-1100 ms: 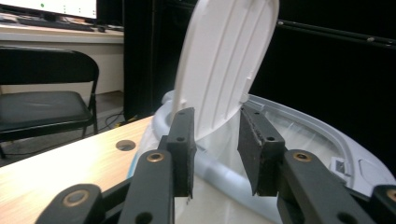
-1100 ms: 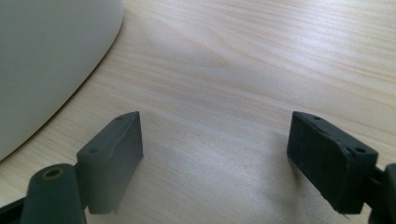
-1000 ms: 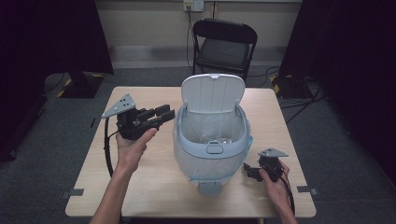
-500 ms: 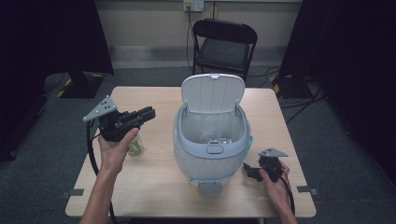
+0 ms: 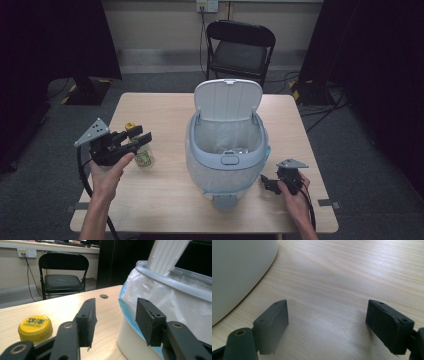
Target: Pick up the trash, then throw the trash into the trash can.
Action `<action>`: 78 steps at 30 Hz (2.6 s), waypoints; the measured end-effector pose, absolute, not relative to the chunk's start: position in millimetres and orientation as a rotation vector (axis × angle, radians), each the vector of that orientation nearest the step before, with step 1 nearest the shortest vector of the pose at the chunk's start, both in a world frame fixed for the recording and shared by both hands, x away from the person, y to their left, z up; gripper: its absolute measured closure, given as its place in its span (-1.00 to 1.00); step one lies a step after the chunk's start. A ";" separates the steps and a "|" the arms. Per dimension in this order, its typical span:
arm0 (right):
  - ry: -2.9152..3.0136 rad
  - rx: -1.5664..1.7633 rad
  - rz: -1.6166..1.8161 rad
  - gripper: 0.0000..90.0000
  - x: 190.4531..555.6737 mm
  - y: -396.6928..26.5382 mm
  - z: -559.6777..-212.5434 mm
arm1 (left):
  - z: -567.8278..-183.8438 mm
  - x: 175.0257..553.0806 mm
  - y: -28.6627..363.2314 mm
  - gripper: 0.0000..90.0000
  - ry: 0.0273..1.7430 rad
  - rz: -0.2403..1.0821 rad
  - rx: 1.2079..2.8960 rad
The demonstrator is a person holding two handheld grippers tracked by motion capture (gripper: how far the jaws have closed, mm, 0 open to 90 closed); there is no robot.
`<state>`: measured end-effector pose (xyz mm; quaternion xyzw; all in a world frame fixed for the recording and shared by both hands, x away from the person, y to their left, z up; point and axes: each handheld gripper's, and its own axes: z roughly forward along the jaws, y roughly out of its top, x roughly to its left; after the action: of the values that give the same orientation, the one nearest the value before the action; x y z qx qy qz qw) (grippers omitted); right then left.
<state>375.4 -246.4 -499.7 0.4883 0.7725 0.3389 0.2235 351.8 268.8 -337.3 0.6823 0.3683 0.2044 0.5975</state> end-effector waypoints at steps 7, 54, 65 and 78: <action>2.132 1.348 0.935 -0.62 375.4 -246.4 -499.7 | -348.4 342.0 279.1 0.05 0.894 0.498 1.597; 2.132 1.348 0.935 -0.62 375.4 -246.4 -499.7 | -475.4 411.6 283.6 -0.47 1.222 0.549 1.847; 2.133 1.348 0.935 -0.62 375.4 -246.4 -499.7 | -478.1 413.9 280.8 -0.46 1.226 0.557 1.846; 2.134 1.347 0.937 -0.62 375.6 -246.5 -499.7 | -479.4 412.8 280.6 -0.40 1.224 0.568 1.877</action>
<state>375.6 -246.5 -499.7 0.4878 0.7729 0.3391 0.2229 412.8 280.6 -479.4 0.7432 0.4844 0.2250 0.4030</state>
